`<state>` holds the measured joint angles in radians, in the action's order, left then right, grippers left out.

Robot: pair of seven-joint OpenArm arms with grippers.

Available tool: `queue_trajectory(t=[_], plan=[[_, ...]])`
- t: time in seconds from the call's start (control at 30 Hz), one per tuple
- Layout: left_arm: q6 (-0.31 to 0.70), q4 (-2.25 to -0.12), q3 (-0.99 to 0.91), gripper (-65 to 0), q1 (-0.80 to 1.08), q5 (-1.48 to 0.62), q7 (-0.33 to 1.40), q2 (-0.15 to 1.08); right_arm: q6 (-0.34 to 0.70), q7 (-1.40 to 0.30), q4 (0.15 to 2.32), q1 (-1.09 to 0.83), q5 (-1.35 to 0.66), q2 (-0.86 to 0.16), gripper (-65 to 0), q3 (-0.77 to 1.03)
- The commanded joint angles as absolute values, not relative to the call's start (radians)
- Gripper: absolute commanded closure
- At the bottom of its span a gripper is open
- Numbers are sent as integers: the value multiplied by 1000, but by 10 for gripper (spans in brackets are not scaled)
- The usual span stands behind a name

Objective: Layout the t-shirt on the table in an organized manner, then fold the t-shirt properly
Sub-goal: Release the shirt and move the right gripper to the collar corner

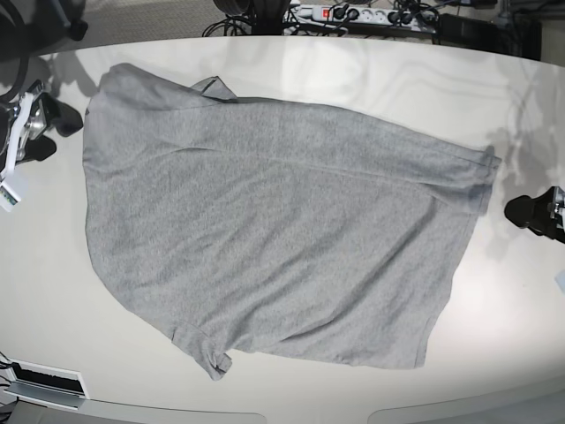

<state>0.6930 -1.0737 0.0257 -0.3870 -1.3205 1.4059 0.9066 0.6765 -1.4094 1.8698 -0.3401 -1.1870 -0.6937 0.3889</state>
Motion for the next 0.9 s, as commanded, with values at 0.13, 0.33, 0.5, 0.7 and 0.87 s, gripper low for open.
queue_trajectory(t=[0.13,0.33,0.5,0.7,0.87], plan=[[665,-1086,12,-434,-410,-1337,1396,949,684,-1396,1883,-336,-1437,-711,-400,400],[673,-1086,12,-434,-393,-1354,1396,941,698,-1396,1883,-380,-1484,-626,0,398],[673,-1086,12,-434,-393,-1355,1396,921,698,-1396,1883,-393,-1484,-515,0,373],[673,-1086,12,-434,-393,-1355,1396,914,698,-1396,1883,-393,-1456,-438,0,158],[673,-1086,12,-434,-394,-1355,1396,914,698,-1289,1883,-385,-1139,-421,0,-28]])
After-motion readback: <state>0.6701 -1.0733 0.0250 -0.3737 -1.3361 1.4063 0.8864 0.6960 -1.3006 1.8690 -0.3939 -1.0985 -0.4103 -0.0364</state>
